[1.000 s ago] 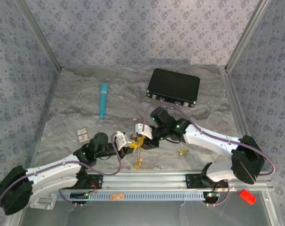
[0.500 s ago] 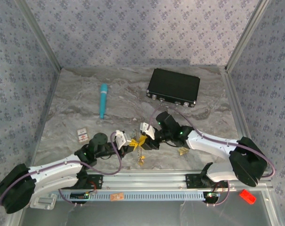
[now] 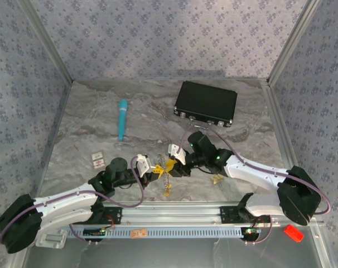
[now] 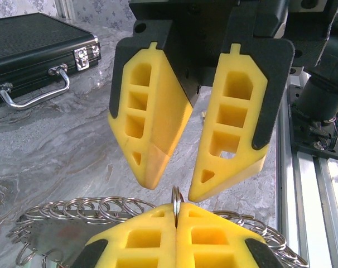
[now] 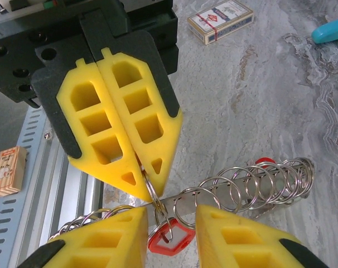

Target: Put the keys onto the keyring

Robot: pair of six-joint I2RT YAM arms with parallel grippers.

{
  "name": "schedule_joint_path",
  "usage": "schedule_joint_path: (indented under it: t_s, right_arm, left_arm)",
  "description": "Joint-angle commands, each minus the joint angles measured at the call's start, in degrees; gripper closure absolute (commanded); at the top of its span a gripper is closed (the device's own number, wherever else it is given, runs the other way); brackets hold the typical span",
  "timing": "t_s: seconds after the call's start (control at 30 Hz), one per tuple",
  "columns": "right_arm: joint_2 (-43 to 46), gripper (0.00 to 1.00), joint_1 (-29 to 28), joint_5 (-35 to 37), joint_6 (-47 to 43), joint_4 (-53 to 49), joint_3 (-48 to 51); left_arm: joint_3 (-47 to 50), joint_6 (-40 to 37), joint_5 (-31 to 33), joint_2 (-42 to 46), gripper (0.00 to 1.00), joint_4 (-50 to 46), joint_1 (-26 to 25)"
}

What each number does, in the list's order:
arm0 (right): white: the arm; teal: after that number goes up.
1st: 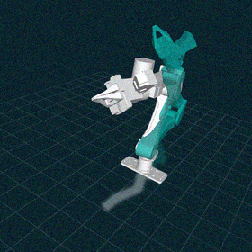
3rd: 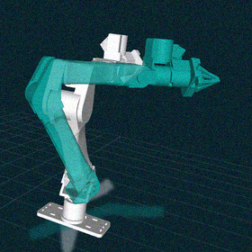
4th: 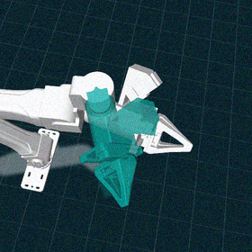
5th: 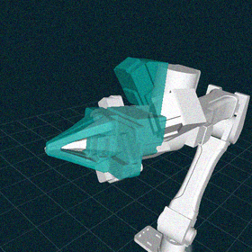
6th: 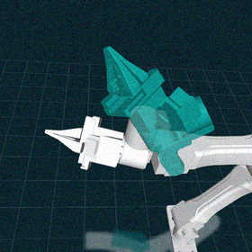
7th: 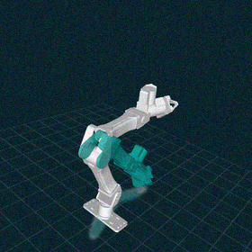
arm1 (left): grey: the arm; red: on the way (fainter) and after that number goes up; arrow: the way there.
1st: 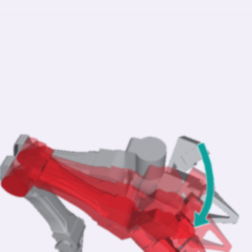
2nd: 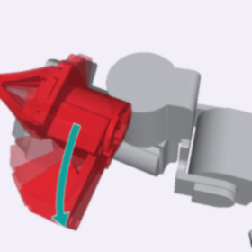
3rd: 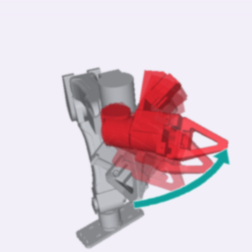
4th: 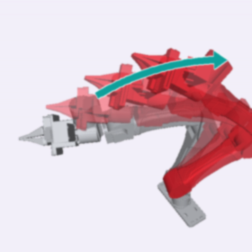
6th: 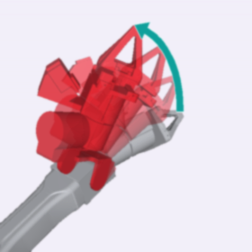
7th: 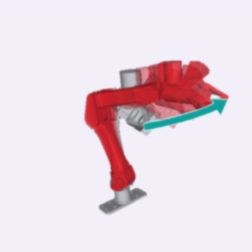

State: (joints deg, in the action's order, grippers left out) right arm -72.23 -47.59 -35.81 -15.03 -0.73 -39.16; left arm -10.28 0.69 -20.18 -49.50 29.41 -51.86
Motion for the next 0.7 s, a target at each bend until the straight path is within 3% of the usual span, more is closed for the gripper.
schedule_joint_path:
  t_s: [0.0,0.17,0.3,0.33,0.43,0.67]
  right_arm:
    - [-0.9,0.73,-0.3,-1.7,-1.0,-0.9,-1.9]
    - [-1.4,0.81,-0.4,-2.2,-0.4,0.7,-2.0]
    - [-1.1,0.96,-0.3,-2.6,-0.8,-0.3,-2.6]
    - [-1.1,0.99,-0.3,-2.6,-1.1,-1.1,-2.9]
    - [-0.9,1.0,-0.3,-2.0,-3.6,-5.2,-4.6]
    - [-3.4,1.0,-2.7,3.9,-12.9,-20.3,-11.8]
  left_arm:
    - [0.0,0.3,-1.3,1.2,1.0,2.6,0.0]
    - [0.0,0.3,-1.6,1.2,1.0,2.4,0.0]
    - [-0.2,0.5,-0.6,1.2,1.0,1.7,0.0]
    - [-0.5,0.6,0.3,1.3,0.95,1.0,0.0]
    - [-1.5,0.1,1.6,1.8,0.79,-2.3,0.0]
    - [-4.6,-0.7,1.5,2.2,0.75,-10.4,0.0]
